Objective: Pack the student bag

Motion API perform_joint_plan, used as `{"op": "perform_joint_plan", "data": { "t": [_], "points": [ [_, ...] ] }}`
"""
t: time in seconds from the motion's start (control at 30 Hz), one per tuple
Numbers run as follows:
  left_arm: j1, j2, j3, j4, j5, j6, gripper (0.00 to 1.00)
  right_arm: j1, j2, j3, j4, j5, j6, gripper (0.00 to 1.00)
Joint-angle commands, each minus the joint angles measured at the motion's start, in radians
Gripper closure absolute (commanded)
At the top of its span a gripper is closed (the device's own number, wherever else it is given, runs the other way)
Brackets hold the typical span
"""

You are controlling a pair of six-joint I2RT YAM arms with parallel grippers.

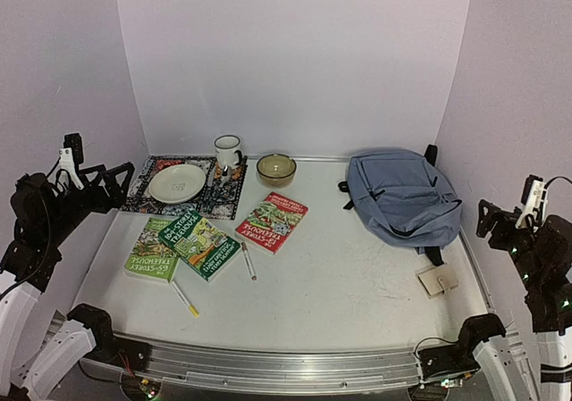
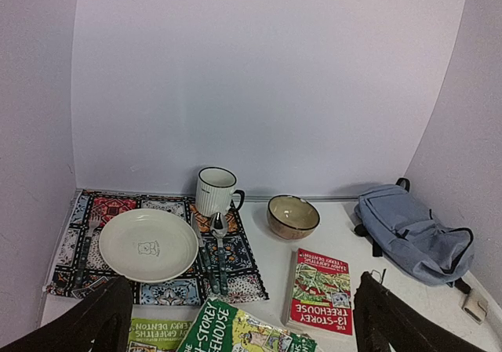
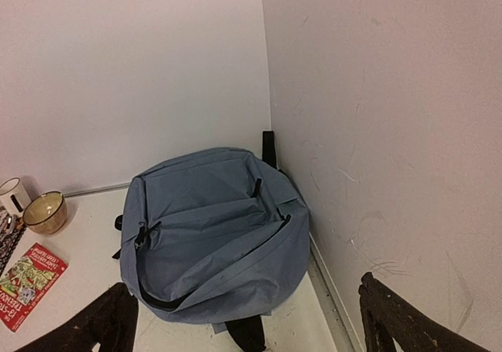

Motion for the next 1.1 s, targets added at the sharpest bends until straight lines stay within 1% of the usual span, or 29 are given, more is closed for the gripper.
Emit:
{"op": "perform_joint_plan", "data": {
  "t": [0.0, 0.1, 0.2, 0.27, 0.37, 0.47, 0.63, 0.7, 0.93, 1.07],
  "points": [
    [0.005, -0.006, 0.016, 0.042, 0.005, 0.0, 0.0, -0.003, 0.061, 0.062, 0.007, -0.055, 0.033, 0.02],
    [0.005, -0.012, 0.015, 0.042, -0.009, -0.008, 0.01, -0.003, 0.105, 0.094, -0.001, -0.072, 0.047, 0.02],
    [0.006, -0.024, 0.013, 0.04, -0.019, -0.01, 0.01, -0.003, 0.178, 0.134, -0.019, -0.142, 0.025, 0.02],
    [0.005, -0.032, 0.011, 0.039, -0.019, -0.012, 0.01, -0.003, 0.27, 0.16, -0.034, -0.186, 0.021, 0.02],
    [0.005, -0.036, 0.011, 0.038, -0.021, -0.012, 0.01, -0.003, 0.4, 0.185, -0.046, -0.202, 0.063, 0.02],
    [0.006, -0.037, 0.009, 0.037, -0.012, -0.012, 0.0, -0.003, 0.564, 0.192, -0.047, -0.165, 0.139, 0.02],
    [0.005, -0.032, 0.008, 0.038, 0.019, -0.006, 0.01, -0.003, 0.774, 0.19, -0.015, 0.021, 0.213, 0.02],
    [0.005, -0.032, 0.008, 0.038, 0.021, -0.004, 0.01, -0.025, 0.853, 0.189, 0.024, 0.056, 0.243, 0.02],
    [0.003, -0.02, 0.008, 0.041, 0.027, -0.006, 0.01, -0.05, 1.136, 0.289, 0.158, 0.04, 0.343, 0.02],
    [0.003, -0.016, 0.008, 0.04, 0.024, -0.006, 0.01, -0.054, 1.29, 0.34, 0.225, 0.071, 0.381, 0.02]
  ]
}}
